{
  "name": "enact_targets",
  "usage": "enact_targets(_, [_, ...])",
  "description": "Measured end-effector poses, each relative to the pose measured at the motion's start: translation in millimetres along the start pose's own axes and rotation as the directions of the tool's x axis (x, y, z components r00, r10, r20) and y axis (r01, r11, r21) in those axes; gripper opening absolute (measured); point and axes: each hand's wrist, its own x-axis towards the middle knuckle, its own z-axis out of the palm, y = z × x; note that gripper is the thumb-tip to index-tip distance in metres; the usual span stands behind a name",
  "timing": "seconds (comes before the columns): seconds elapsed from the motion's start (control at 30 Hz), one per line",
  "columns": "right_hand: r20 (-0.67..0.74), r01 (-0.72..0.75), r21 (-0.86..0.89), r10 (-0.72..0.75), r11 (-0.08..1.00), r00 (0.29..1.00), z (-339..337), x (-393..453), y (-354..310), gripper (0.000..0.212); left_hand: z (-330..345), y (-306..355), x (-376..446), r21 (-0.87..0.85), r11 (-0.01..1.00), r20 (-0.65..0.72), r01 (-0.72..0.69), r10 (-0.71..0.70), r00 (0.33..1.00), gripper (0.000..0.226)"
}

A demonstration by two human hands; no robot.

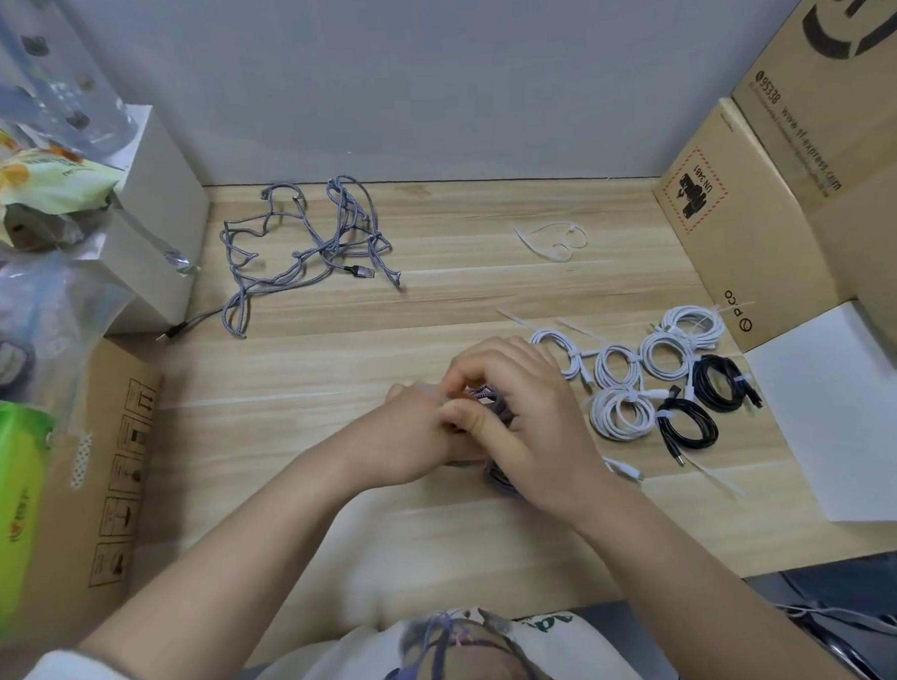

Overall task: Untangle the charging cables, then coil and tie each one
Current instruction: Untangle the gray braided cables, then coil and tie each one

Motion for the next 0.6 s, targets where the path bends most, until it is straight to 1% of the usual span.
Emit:
enact_targets(0.07, [0.075, -0.114, 0.011, 0.113, 0.993, 0.991, 0, -5, 17, 0.026, -4, -4, 2, -0.039, 0.999, 0.013, 0.003, -0.002, 1.0, 0.019])
enact_targets(0.1, [0.12, -0.151, 0.043, 0.145, 0.988, 0.982, 0, -9, 25, 0.032, -5, -8, 3, -0.064, 0.998, -0.008, 0.008, -0.009, 1.0, 0.016])
enact_targets(0.17, [0.19, -0.199, 0.138, 0.171, 0.97, 0.967, -1, -19, 36, 0.044, -11, -8, 3, -0.046, 0.999, 0.023, -0.001, 0.002, 1.0, 0.013])
enact_targets(0.2, [0.217, -0.22, 0.171, 0.181, 0.96, 0.959, -2, -22, 39, 0.047, -12, -12, 4, -0.073, 0.997, 0.057, -0.018, 0.023, 0.998, 0.011])
enact_targets(0.27, [0.245, -0.242, 0.168, 0.197, 0.956, 0.949, -3, -27, 43, 0.055, -15, -11, 3, -0.181, 0.983, 0.135, -0.028, 0.053, 0.989, 0.011])
enact_targets(0.33, [0.248, -0.231, 0.12, 0.196, 0.965, 0.949, -3, -29, 46, 0.055, -18, -12, 3, -0.249, 0.968, 0.162, -0.018, 0.06, 0.985, 0.018])
enact_targets(0.4, [0.222, -0.262, 0.099, 0.235, 0.96, 0.946, -2, -30, 47, 0.042, -19, -16, 5, -0.332, 0.943, 0.127, 0.003, 0.041, 0.991, 0.019])
enact_targets(0.43, [0.199, -0.311, 0.113, 0.285, 0.944, 0.937, -2, -30, 47, 0.038, -18, -18, 7, -0.397, 0.917, 0.097, 0.044, -0.006, 0.995, 0.024])
enact_targets(0.5, [0.172, -0.425, 0.188, 0.396, 0.886, 0.902, -2, -29, 48, 0.038, -16, -24, 12, -0.49, 0.863, 0.032, 0.118, -0.118, 0.993, 0.056])
enact_targets(0.6, [0.21, -0.523, 0.245, 0.483, 0.816, 0.85, 0, -20, 51, 0.031, -16, -30, 17, -0.48, 0.863, -0.074, 0.157, -0.218, 0.973, 0.109])
